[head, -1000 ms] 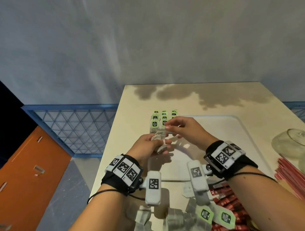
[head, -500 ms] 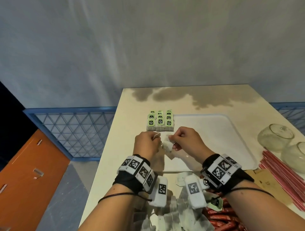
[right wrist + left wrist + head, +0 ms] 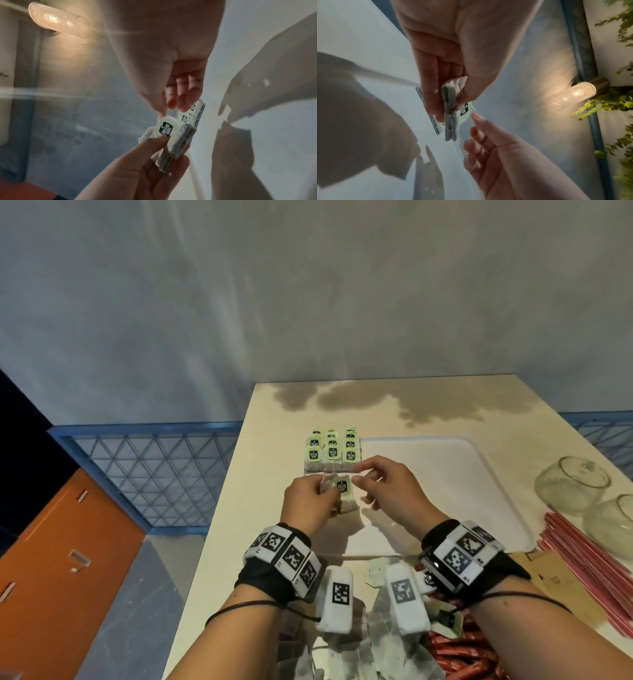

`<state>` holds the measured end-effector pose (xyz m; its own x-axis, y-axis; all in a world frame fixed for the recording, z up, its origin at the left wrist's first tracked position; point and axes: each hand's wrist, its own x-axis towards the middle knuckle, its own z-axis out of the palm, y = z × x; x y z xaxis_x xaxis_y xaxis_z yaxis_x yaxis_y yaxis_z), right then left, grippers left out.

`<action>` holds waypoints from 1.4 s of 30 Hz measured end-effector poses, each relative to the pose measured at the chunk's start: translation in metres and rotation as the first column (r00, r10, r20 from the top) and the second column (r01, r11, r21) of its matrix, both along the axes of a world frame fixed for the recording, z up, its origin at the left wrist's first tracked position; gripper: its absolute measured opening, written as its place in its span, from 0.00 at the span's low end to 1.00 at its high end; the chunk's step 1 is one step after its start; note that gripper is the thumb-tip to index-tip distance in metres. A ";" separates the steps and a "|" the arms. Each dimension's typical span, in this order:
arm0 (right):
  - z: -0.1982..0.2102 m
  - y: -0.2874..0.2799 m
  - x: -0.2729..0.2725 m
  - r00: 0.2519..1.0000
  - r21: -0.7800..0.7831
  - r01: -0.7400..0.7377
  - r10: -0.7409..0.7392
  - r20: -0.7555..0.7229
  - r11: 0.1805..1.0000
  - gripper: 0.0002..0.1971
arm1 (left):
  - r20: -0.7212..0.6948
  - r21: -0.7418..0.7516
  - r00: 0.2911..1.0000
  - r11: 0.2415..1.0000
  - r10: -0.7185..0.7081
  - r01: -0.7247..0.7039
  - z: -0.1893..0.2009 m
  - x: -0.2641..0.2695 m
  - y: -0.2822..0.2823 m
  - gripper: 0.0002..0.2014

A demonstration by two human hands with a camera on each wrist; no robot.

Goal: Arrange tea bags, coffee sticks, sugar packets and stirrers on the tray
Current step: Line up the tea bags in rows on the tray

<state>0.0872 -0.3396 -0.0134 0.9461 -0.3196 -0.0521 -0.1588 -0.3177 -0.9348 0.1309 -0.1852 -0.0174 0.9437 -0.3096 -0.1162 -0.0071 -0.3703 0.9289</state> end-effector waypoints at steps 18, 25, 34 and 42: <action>-0.037 0.005 0.098 0.996 -0.355 -0.092 0.080 -0.049 0.930 0.05 | -0.186 -0.179 0.970 0.965 0.158 -0.192 -0.031 0.050 0.042 0.10; -0.036 0.010 0.125 0.998 -0.376 -0.052 0.040 -0.040 0.925 0.03 | -0.203 -0.145 0.967 0.972 0.152 -0.183 -0.038 0.050 0.051 0.07; -0.023 0.012 0.099 0.998 -0.114 0.034 -0.029 0.047 0.993 0.09 | -0.175 -0.151 0.966 0.964 0.192 -0.219 -0.030 0.045 0.050 0.18; -0.007 0.020 0.034 0.977 -0.007 -0.211 0.211 0.005 0.977 0.07 | -0.103 -0.142 0.992 0.986 0.074 -0.089 -0.006 0.026 0.025 0.23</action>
<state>0.1210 -0.3196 -0.0202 0.9926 -0.1130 -0.0447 -0.0818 -0.3493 -0.9334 0.1564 -0.1598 -0.0237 0.9529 -0.2527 -0.1677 0.1104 -0.2261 0.9678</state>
